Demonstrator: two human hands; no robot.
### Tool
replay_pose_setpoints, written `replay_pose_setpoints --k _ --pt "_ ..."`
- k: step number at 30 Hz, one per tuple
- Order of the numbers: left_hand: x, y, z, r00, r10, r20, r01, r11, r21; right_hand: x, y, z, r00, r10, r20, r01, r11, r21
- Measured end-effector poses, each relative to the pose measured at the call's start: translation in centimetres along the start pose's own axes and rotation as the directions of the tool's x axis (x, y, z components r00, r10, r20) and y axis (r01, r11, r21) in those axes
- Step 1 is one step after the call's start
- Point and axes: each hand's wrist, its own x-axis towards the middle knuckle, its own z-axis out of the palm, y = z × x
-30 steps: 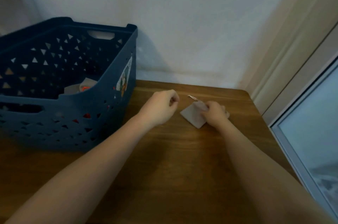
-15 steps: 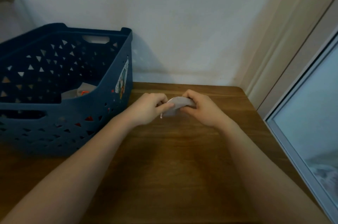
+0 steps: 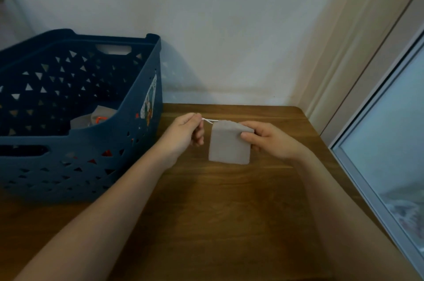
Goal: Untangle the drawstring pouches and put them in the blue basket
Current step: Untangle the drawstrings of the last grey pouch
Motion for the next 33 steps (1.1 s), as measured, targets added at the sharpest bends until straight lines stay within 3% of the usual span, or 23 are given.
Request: replay_pose_setpoints --k 3,6,9,12,14,16,18,21,23,27,30,33 --pt "0.6 -0.2 0.1 0.996 -0.074 -0.058 0.067 0.991 -0.114 -0.2 0.6 -0.3 0.997 0.059 0.047 -0.064 0.994 0.093" --pt "0.7 -0.4 0.0 0.988 -0.126 -0.095 0.106 0.976 -0.189 -0.2 0.7 -0.4 0.995 0.103 -0.015 -0.1 0.985 0.139" --pt "0.5 -0.7 0.1 0.987 -0.135 -0.087 0.118 0.976 -0.182 0.3 0.5 0.1 0.977 0.138 -0.161 -0.147 0.988 -0.044" --pt "0.3 -0.9 0.2 0.988 -0.132 -0.081 0.117 0.979 -0.166 0.6 0.1 0.4 0.907 0.197 -0.372 -0.275 0.947 -0.169" --pt "0.4 -0.9 0.2 0.987 -0.131 -0.092 0.113 0.977 -0.179 0.6 -0.1 0.3 0.859 0.237 -0.454 -0.282 0.959 -0.034" --pt "0.4 -0.8 0.1 0.985 -0.132 -0.112 0.108 0.974 -0.201 0.4 -0.4 0.0 0.841 0.297 -0.452 -0.175 0.94 0.292" --pt "0.5 -0.7 0.1 0.983 -0.137 -0.12 0.104 0.963 -0.249 0.5 -0.6 -0.1 0.84 0.362 -0.404 -0.017 0.762 0.647" --pt "0.6 -0.8 0.0 0.978 -0.153 -0.144 0.098 0.938 -0.333 0.8 -0.2 -0.1 0.836 0.451 -0.313 0.138 0.38 0.915" --pt "0.9 -1.0 -0.3 0.963 -0.207 -0.172 0.115 0.895 -0.43 0.7 0.6 0.0 0.843 0.473 -0.258 0.192 0.184 0.964" --pt "1.4 -1.5 -0.2 0.911 -0.368 -0.187 0.175 0.755 -0.632 0.3 1.7 1.0 0.856 0.469 -0.218 0.263 -0.032 0.964" --pt "1.5 -1.6 0.6 0.865 -0.435 -0.252 0.173 0.728 -0.664 0.4 1.6 2.1 0.866 0.441 -0.236 0.364 -0.234 0.901" --pt "1.3 -1.6 1.0 0.861 -0.448 -0.243 0.145 0.672 -0.726 1.0 1.3 2.6 0.851 0.475 -0.226 0.401 -0.307 0.863"
